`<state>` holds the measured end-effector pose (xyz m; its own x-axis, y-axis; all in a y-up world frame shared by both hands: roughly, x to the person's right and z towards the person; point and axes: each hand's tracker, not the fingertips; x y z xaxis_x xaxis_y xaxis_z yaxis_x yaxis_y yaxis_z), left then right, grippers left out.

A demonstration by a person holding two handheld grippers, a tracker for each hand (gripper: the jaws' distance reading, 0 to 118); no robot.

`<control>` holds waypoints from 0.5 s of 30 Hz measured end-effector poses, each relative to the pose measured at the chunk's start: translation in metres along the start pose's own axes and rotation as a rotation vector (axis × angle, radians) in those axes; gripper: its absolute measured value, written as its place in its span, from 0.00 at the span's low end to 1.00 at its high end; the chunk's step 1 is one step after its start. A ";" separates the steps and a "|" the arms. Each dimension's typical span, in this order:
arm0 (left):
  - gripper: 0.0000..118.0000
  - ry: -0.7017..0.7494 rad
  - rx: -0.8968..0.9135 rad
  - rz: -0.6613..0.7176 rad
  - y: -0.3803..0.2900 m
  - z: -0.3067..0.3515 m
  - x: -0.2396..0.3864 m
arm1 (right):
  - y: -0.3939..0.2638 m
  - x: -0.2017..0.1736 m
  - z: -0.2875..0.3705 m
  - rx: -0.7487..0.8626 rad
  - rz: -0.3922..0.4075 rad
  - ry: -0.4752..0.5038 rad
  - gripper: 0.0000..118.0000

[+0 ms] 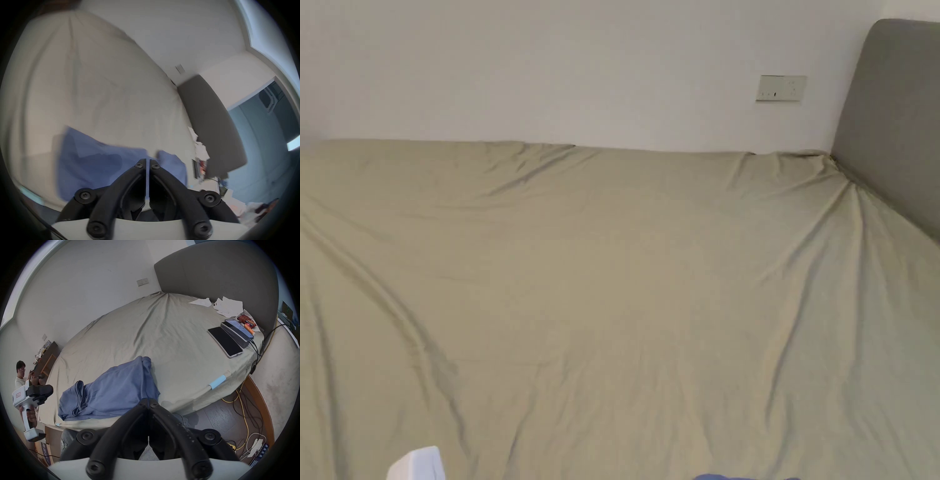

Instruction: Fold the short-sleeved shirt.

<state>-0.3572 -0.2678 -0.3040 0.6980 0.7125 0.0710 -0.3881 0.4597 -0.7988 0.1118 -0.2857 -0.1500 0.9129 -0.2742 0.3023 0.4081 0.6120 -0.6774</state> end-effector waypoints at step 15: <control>0.82 -0.033 -0.121 0.244 0.019 -0.011 -0.137 | 0.001 -0.043 -0.008 -0.061 0.128 0.029 0.02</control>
<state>-0.4532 -0.3622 -0.3358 0.5721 0.8121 -0.1148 -0.4662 0.2068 -0.8601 0.0730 -0.2795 -0.1689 0.9567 -0.2188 0.1918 0.2868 0.5974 -0.7489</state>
